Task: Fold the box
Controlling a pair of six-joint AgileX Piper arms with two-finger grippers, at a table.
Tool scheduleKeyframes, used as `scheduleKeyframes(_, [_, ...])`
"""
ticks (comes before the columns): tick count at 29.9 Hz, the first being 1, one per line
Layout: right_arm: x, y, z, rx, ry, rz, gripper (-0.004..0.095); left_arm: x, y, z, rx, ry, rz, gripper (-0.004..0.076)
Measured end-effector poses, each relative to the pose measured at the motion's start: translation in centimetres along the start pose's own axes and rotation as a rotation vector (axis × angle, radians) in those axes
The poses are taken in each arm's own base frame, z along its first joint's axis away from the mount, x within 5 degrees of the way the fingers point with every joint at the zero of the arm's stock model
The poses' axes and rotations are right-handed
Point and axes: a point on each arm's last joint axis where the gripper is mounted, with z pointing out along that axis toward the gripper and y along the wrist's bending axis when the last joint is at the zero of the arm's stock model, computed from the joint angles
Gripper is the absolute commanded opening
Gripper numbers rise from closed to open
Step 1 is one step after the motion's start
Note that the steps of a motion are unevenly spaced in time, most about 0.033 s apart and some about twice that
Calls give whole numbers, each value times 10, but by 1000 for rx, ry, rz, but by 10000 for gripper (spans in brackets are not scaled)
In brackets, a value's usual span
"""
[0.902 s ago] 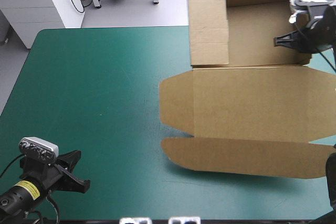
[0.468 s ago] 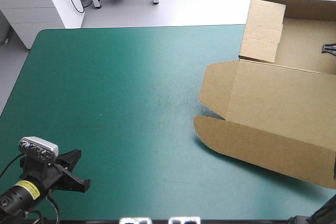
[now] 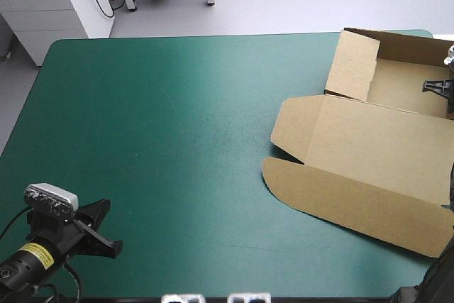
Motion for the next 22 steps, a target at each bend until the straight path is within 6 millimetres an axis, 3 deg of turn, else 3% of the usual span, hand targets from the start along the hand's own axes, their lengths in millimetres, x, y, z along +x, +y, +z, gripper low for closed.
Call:
scheduleKeyframes(2, [0, 1, 3, -8, 5, 6, 61, 0, 0, 0, 0, 0, 0, -8])
scheduleKeyframes(5, [0, 3, 4, -35, 4, 10, 256, 0, 0, 0, 0, 0, 0, -8])
scheduleKeyframes(9, [1, 5, 4, -58, 22, 13, 705, 0, 0, 0, 0, 0, 0, -8])
scheduleKeyframes(12, [2, 5, 3, -57, 33, 10, 914, 0, 0, 0, 0, 0, 0, -8])
scheduleKeyframes(17, [1, 3, -14, -41, -6, 17, 927, 0, 0, 0, 0, 0, 0, -8])
scheduleKeyframes(20, [4, 5, -56, -73, -97, 33, 905, 0, 0, 0, 0, 0, 0, -8])
scheduleKeyframes(22, [11, 10, -99, -146, -195, 44, 845, 0, 0, 0, 0, 0, 0, -8])
